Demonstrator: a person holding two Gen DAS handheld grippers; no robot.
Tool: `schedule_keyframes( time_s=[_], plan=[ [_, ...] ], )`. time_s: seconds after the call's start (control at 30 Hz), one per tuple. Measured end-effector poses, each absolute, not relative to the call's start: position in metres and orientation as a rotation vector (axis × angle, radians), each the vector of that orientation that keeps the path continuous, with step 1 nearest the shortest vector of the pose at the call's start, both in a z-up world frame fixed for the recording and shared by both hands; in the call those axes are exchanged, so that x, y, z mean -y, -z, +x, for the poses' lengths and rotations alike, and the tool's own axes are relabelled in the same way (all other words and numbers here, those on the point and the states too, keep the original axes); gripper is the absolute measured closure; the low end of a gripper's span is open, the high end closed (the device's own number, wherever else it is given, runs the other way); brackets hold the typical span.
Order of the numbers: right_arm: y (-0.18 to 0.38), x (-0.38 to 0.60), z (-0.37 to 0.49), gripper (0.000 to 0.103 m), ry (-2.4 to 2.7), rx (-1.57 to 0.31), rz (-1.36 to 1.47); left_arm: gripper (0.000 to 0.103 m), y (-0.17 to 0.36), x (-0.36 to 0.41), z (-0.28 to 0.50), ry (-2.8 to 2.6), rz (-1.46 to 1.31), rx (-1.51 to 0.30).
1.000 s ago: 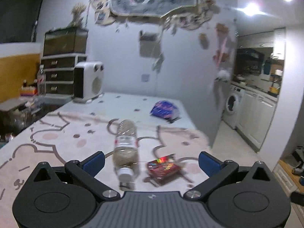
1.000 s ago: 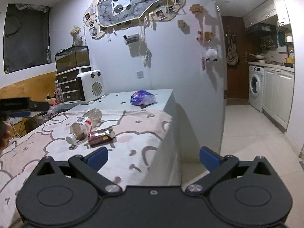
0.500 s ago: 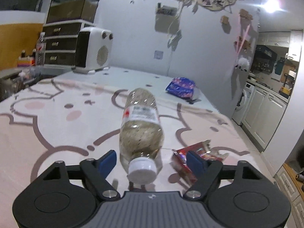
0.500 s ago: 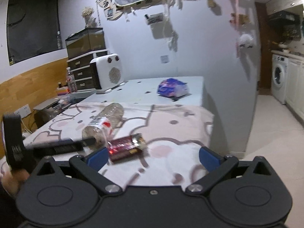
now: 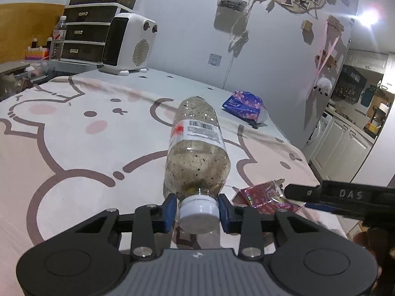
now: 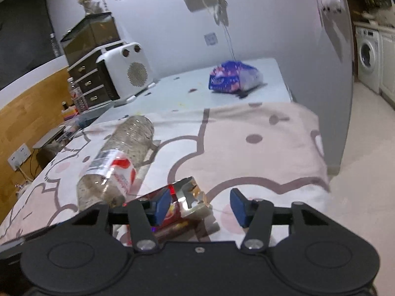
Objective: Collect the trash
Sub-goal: 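Grasp the clear plastic bottle cap with the left tool while the right tool grasps the red wrapper, then lift the plastic bottle and red wrapper off the bed with both tools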
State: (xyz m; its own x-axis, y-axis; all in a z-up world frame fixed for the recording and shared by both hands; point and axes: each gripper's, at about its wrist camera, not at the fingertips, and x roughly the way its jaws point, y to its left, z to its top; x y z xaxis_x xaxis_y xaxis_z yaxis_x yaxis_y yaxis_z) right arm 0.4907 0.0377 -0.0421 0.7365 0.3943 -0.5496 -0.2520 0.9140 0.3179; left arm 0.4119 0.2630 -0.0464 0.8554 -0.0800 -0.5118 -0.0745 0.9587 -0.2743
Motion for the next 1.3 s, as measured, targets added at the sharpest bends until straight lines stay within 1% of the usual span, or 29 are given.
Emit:
schedule_keyframes(
  time_s=[0.03, 0.1, 0.2, 0.4, 0.5, 0.57, 0.6, 0.63, 0.67, 0.7, 0.77, 0.93, 1.1, 1.2, 1.27, 1.3],
  plan=[
    [0.044, -0.037, 0.492, 0.056, -0.369, -0.659, 0.241, 0.067, 0.046, -0.263, 0.411, 0.001, -0.292, -0.546],
    [0.045, -0.036, 0.486, 0.071, -0.397, -0.679, 0.271, 0.068, 0.046, -0.263, 0.411, -0.002, -0.286, -0.549],
    [0.040, -0.037, 0.466, 0.080, -0.420, -0.691, 0.259, 0.068, 0.046, -0.262, 0.408, -0.003, -0.277, -0.555],
    [0.034, -0.037, 0.412, 0.081, -0.532, -0.756, 0.214, 0.069, 0.047, -0.260, 0.403, 0.004, -0.270, -0.578],
    [0.025, -0.038, 0.387, 0.081, -0.595, -0.748, 0.166, 0.069, 0.047, -0.262, 0.398, 0.001, -0.278, -0.575],
    [0.016, -0.035, 0.380, 0.077, -0.605, -0.694, 0.124, 0.069, 0.046, -0.262, 0.395, -0.005, -0.273, -0.576],
    [0.012, -0.035, 0.380, 0.069, -0.604, -0.663, 0.097, 0.069, 0.046, -0.261, 0.394, -0.006, -0.269, -0.577],
    [0.008, -0.035, 0.381, 0.064, -0.600, -0.625, 0.064, 0.069, 0.045, -0.260, 0.393, -0.006, -0.260, -0.580],
    [0.005, -0.035, 0.384, 0.050, -0.596, -0.580, 0.029, 0.069, 0.045, -0.259, 0.391, -0.006, -0.251, -0.585],
    [0.002, -0.036, 0.389, 0.034, -0.603, -0.542, -0.008, 0.069, 0.044, -0.258, 0.390, -0.007, -0.244, -0.593],
    [0.003, -0.041, 0.402, 0.019, -0.654, -0.496, -0.092, 0.069, 0.044, -0.259, 0.387, -0.005, -0.240, -0.617],
    [0.017, -0.054, 0.440, 0.016, -0.687, -0.486, -0.201, 0.069, 0.043, -0.269, 0.379, 0.023, -0.260, -0.645],
    [0.039, -0.058, 0.468, 0.016, -0.786, -0.600, -0.118, 0.069, 0.039, -0.279, 0.376, 0.005, -0.308, -0.624],
    [0.042, -0.062, 0.461, 0.016, -0.872, -0.633, -0.108, 0.069, 0.037, -0.283, 0.374, -0.019, -0.326, -0.610],
    [0.042, -0.070, 0.444, 0.018, -0.875, -0.597, -0.199, 0.069, 0.036, -0.284, 0.372, -0.032, -0.334, -0.596],
    [0.043, -0.073, 0.438, 0.024, -0.859, -0.587, -0.237, 0.069, 0.034, -0.284, 0.371, -0.035, -0.335, -0.588]
  ],
)
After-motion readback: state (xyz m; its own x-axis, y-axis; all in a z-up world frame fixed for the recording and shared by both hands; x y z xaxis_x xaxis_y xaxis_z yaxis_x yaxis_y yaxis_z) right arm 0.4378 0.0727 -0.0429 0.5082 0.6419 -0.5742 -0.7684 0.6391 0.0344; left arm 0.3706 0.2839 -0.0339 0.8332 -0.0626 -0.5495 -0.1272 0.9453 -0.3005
